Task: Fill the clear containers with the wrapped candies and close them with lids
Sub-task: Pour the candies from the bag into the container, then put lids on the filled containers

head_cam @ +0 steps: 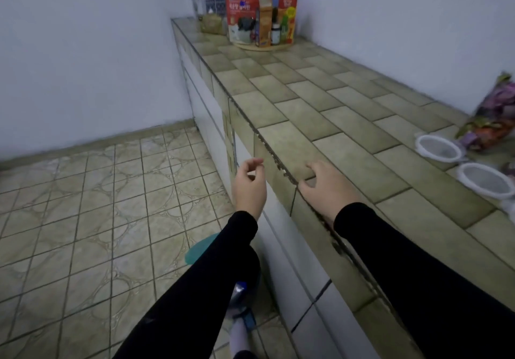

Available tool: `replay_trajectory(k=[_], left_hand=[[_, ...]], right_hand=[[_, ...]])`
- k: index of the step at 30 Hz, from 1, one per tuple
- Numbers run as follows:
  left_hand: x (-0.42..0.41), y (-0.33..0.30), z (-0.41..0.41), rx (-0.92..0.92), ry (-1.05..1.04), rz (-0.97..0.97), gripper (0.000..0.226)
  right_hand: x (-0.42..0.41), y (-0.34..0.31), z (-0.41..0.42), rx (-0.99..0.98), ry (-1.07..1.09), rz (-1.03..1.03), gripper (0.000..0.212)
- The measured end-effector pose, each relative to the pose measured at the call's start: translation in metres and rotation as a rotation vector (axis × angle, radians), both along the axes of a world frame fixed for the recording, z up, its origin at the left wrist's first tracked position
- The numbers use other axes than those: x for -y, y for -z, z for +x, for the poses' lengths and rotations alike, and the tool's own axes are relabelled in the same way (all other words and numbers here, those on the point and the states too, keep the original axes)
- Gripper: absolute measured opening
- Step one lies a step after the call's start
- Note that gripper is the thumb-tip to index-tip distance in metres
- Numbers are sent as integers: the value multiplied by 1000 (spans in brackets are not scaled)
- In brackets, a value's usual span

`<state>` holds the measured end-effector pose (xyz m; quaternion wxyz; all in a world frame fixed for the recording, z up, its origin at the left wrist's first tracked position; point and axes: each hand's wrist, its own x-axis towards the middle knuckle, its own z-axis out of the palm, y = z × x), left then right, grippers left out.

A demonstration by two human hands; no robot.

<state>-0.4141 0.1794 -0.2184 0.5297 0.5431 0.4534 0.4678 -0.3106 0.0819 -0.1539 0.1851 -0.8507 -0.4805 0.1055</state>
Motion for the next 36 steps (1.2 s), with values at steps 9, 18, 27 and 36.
replay_trajectory(k=[9, 18, 27, 36], left_hand=[[52, -120, 89, 52, 368, 261, 14], [181, -194, 197, 202, 823, 399, 13], [340, -174, 240, 224, 1422, 412, 53], [404, -112, 244, 170, 1423, 273, 110]], right_hand=[[71, -100, 59, 11, 195, 268, 48], [215, -168, 111, 207, 508, 494, 37], [380, -176, 115, 299, 891, 583, 37], [467, -94, 123, 159, 1221, 476, 26]])
